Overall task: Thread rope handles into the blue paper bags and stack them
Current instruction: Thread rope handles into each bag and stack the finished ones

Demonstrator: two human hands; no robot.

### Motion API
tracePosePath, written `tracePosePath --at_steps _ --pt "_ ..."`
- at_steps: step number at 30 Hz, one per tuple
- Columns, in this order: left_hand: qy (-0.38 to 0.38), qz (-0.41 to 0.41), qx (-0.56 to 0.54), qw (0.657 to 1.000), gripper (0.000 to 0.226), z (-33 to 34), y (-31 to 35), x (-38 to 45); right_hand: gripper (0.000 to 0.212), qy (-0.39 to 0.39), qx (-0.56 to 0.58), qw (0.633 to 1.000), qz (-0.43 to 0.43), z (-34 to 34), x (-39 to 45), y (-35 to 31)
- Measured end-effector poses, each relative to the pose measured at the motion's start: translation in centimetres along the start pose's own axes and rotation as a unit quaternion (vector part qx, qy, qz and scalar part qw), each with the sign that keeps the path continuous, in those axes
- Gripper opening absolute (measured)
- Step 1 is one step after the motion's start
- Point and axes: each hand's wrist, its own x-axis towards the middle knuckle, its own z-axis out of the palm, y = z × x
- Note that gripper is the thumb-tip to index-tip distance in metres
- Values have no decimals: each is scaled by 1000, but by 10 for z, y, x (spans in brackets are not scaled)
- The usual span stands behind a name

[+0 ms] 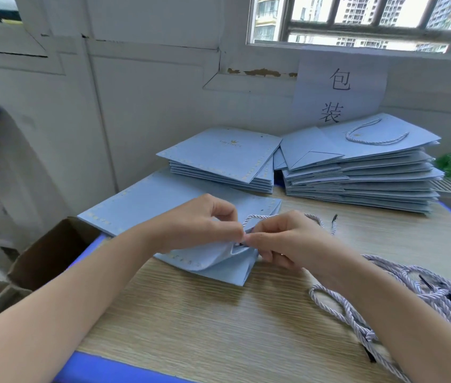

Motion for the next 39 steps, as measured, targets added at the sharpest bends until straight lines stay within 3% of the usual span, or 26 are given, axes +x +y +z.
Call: tracePosePath --at_steps 4,6,8,10,14,17,21,27,31,36,39 --pt "-46 2 111 993 73 6 -6 4 23 27 -60 998 7 -5 2 -2" --pt "-83 6 166 983 90 3 -13 4 26 86 -56 995 -8 -19 0 -4" --pt "-82 7 191 978 92 -2 -18 5 26 165 -44 985 -31 -39 -2 -4" --pt "-28 11 187 982 84 -3 -20 7 27 208 -23 977 -39 -53 -3 -3" --pt "84 42 186 978 52 -1 -24 12 31 159 -93 983 -10 -51 0 3" --pt "104 58 197 973 40 -1 -28 12 32 164 -237 957 -25 -44 1 7" --pt "122 78 215 966 22 0 -29 13 27 130 -269 953 -36 -41 2 8" --pt "108 55 196 973 37 6 -28 15 19 45 -293 953 -66 -27 6 13" --pt "65 20 240 968 77 11 -21 13 22 72 -324 940 -83 -20 10 17" --pt "52 27 273 960 93 13 -23 11 7 79 -348 929 -99 -23 12 20" --pt "46 42 288 956 98 15 -21 9 14 106 -286 946 -107 -26 15 21"
